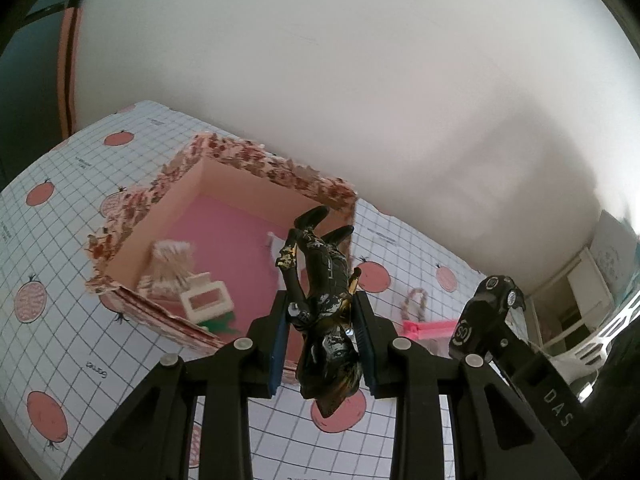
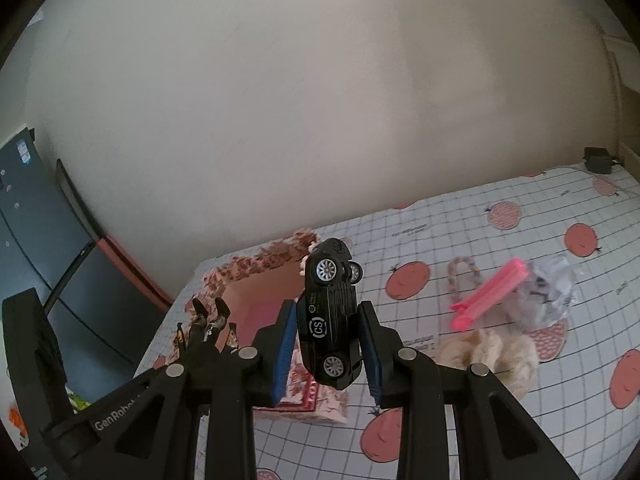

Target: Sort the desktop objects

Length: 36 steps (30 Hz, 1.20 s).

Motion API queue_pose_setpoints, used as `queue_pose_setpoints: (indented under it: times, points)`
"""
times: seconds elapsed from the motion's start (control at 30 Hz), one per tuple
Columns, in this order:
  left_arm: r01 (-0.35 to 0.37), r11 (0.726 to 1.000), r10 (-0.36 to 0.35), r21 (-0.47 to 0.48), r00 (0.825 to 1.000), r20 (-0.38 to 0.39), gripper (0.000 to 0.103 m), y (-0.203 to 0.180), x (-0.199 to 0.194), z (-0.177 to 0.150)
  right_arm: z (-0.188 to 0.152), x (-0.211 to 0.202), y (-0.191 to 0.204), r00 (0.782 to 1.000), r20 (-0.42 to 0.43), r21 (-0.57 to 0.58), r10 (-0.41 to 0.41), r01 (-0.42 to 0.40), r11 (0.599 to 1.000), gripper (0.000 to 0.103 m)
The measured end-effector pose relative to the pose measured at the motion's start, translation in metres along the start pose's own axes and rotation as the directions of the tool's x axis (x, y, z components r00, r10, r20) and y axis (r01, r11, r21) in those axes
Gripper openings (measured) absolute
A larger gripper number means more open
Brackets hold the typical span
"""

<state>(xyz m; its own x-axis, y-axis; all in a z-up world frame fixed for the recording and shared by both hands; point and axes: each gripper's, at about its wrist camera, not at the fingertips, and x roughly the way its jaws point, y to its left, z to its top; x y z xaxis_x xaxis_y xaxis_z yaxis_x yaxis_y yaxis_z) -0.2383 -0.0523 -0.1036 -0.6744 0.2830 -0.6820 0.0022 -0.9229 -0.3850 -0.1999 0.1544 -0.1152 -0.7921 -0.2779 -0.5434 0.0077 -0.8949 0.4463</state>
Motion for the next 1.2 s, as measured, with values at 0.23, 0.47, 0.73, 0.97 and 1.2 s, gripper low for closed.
queue_pose_setpoints:
  times: [0.23, 0.47, 0.73, 0.97, 1.2]
  points:
    - [-0.020, 0.999, 0.021, -0.039, 1.000, 0.006, 0.032, 0.023, 0.001, 0.003, -0.010, 0.015, 0.016, 0.999, -0.035, -0.025, 0.023, -0.024, 0.999, 0.033]
    - [-0.032, 0.996, 0.033, -0.080, 0.999, 0.008, 0.032, 0.041, 0.000, 0.006, -0.017, 0.026, 0.029, 0.997, -0.062, -0.046, 0.040, -0.043, 0.998, 0.033]
    - [-0.034, 0.992, 0.038, -0.118, 0.999, 0.029, 0.032, 0.056, -0.001, 0.008, -0.024, 0.036, 0.042, 0.995, -0.084, -0.073, 0.061, -0.067, 0.995, 0.033]
    - [-0.035, 0.986, 0.043, -0.161, 0.998, 0.047, 0.032, 0.068, -0.001, 0.009, -0.031, 0.045, 0.048, 0.992, -0.101, -0.085, 0.071, -0.079, 0.993, 0.033]
    - [-0.042, 0.974, 0.054, -0.223, 0.997, 0.048, 0.032, 0.087, 0.002, 0.008, -0.035, 0.056, 0.051, 0.990, -0.117, -0.090, 0.073, -0.084, 0.992, 0.033]
